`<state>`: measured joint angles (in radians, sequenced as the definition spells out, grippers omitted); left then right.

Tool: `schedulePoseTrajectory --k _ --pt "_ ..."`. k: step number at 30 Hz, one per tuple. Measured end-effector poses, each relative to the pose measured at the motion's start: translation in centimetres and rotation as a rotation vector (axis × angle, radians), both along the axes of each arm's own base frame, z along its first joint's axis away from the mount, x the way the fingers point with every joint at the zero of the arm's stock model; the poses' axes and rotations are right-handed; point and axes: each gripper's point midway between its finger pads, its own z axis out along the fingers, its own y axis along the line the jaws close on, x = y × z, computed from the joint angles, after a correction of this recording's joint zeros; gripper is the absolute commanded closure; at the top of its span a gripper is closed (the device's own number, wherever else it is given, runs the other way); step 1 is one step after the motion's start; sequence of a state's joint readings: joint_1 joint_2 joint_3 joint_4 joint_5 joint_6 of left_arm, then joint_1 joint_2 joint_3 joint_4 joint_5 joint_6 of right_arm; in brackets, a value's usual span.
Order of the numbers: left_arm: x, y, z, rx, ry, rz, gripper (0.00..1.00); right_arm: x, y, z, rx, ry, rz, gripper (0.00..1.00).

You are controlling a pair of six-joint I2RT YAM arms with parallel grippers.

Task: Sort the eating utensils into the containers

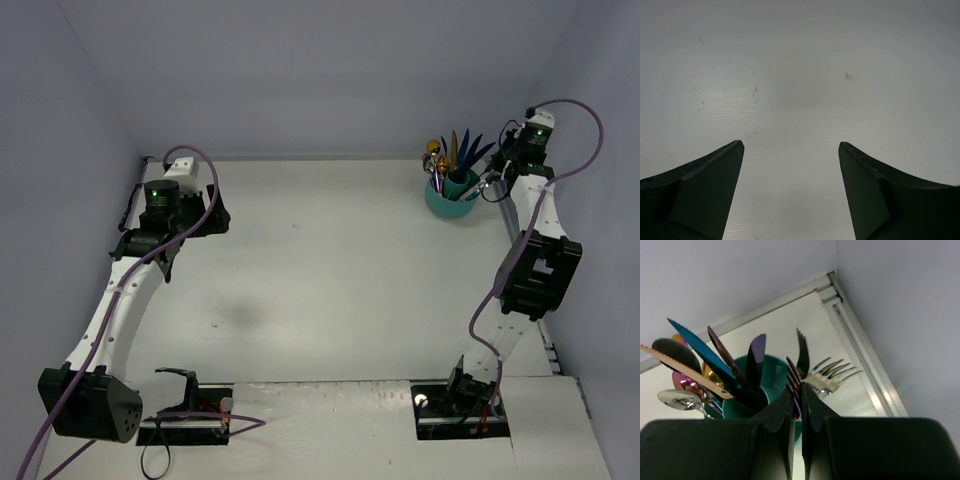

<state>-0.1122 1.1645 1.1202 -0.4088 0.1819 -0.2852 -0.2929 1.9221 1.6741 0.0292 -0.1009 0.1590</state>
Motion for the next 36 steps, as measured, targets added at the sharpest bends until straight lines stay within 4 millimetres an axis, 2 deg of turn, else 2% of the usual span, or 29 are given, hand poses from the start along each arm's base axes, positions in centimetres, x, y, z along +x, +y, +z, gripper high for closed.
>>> schedulePoseTrajectory --k 5,9,11,15,18,26,30,33,36 --pt "0.0 0.0 0.0 -0.001 0.0 0.0 0.26 0.8 1.3 -1.9 0.011 0.028 0.037 1.0" --pt "0.0 0.0 0.0 0.0 0.0 0.001 0.26 1.1 1.7 -2.6 0.015 0.032 0.047 0.99" --pt "0.0 0.0 0.0 -0.001 0.001 0.0 0.26 1.0 1.7 -3.3 0.019 0.043 0.047 0.91" --pt "0.0 0.0 0.0 -0.001 0.0 0.001 0.26 0.9 1.7 -4.3 0.023 0.062 0.046 0.84" --pt "0.0 0.1 0.0 -0.001 0.0 0.002 0.26 0.8 1.7 -4.6 0.022 0.067 0.043 0.73" --pt "0.1 0.2 0.0 -0.005 0.001 0.007 0.26 -0.1 1.6 -5.8 0.011 0.099 0.033 0.59" --pt "0.1 0.3 0.0 -0.006 0.001 0.011 0.26 -0.8 1.4 -4.0 -0.013 0.078 0.026 0.55" --pt "0.1 0.4 0.0 -0.012 0.002 0.011 0.26 -1.6 1.5 -0.8 -0.033 0.024 0.018 0.5" --pt "0.1 0.4 0.0 -0.018 0.003 0.008 0.26 -3.5 1.9 3.5 -0.057 -0.05 0.01 0.46"
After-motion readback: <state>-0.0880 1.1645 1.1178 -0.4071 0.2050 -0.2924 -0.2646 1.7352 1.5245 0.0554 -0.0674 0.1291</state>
